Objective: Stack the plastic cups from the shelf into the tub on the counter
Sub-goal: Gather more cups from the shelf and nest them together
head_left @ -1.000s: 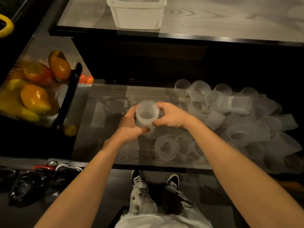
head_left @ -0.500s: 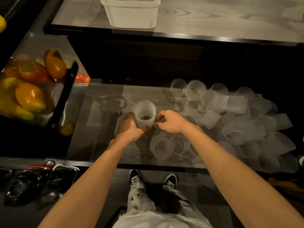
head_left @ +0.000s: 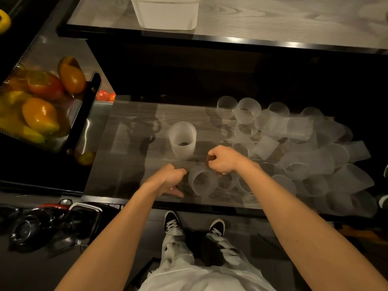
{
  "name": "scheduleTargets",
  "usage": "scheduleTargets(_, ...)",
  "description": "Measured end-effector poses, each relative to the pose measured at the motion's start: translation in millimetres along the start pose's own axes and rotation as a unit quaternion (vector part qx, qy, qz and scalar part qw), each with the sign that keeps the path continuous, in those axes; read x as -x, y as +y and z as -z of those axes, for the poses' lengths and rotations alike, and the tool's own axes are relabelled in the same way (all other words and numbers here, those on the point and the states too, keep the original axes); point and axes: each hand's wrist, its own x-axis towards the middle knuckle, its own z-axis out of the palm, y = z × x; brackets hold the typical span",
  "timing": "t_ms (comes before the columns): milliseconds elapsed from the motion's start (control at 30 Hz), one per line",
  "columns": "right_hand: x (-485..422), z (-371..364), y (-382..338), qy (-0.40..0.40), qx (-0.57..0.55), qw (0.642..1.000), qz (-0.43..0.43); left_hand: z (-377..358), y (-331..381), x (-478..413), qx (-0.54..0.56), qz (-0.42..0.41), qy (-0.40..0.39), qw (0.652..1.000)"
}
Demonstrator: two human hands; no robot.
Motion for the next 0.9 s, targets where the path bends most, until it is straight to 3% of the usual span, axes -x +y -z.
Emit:
scheduleTargets(133, 1, -3, 4, 0.018, -0.049, 0.999, -0.004, -6, 4, 15, 0.104, -0.026, -0.024, 0.994)
scheduleTargets(333, 6, -2, 2, 0.055, -0.100, 0.993, -0.021, -3, 11, 24, 0.067, -0.081, 0.016, 0.994)
scheduleTargets(500, 10, 0, 3, 0.030, -0.153, 0.987, -0.039, 1, 9, 21, 0.077, -0.097, 0.015, 0.992)
scheduleTargets(667, 8, -6, 8, -0.009, -0.150, 0.986, -0.069, 0, 6, 19, 0.073, -0.098, -0.001, 0.992)
scheduleTargets(900, 4, -17, 14, 0.007, -0.211, 0.973, -0.088, -6, 4, 18, 0.066, -0.082, 0.018, 0.994)
